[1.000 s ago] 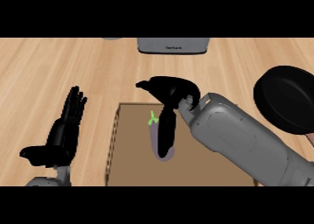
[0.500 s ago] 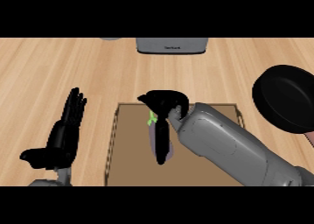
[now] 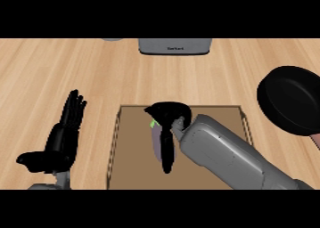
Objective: Pick the eggplant from the tray and place it in the pot
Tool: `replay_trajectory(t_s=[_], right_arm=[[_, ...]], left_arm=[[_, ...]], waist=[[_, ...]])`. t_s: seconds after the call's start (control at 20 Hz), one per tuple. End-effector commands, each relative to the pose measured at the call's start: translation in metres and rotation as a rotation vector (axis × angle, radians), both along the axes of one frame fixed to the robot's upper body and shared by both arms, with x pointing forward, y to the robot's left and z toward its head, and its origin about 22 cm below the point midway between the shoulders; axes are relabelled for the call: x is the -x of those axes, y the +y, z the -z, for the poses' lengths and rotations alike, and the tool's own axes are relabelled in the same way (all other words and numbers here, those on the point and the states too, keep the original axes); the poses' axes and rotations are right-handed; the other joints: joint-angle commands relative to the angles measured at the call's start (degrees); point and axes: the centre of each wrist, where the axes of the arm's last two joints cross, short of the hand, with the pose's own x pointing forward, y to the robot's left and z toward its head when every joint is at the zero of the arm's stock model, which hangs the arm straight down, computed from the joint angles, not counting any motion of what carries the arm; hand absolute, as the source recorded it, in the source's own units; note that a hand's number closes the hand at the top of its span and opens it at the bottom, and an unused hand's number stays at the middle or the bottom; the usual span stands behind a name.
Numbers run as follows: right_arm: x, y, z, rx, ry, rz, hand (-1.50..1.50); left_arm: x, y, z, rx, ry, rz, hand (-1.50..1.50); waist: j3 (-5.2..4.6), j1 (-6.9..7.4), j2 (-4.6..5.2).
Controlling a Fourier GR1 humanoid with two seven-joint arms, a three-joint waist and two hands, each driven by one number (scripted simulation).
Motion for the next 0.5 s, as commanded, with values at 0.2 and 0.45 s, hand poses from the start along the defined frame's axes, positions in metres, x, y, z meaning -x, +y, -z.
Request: replay_trajectory(t_s=[0.2, 0.45], right_arm=[[0.011, 0.016, 0.010, 0.105, 0.008, -0.002, -1.50], [0.000, 0.005, 0.028, 0.104, 0.032, 0.011, -1.50]], left_arm=[[-0.004, -0.012, 0.002, 0.000, -0.007, -0.007, 0.00], [-0.004, 0.008, -0.014, -0.001, 0.005, -0.001, 0.00]], waist=[[0.00, -0.08, 0.00], [0.02, 0.12, 0.04]])
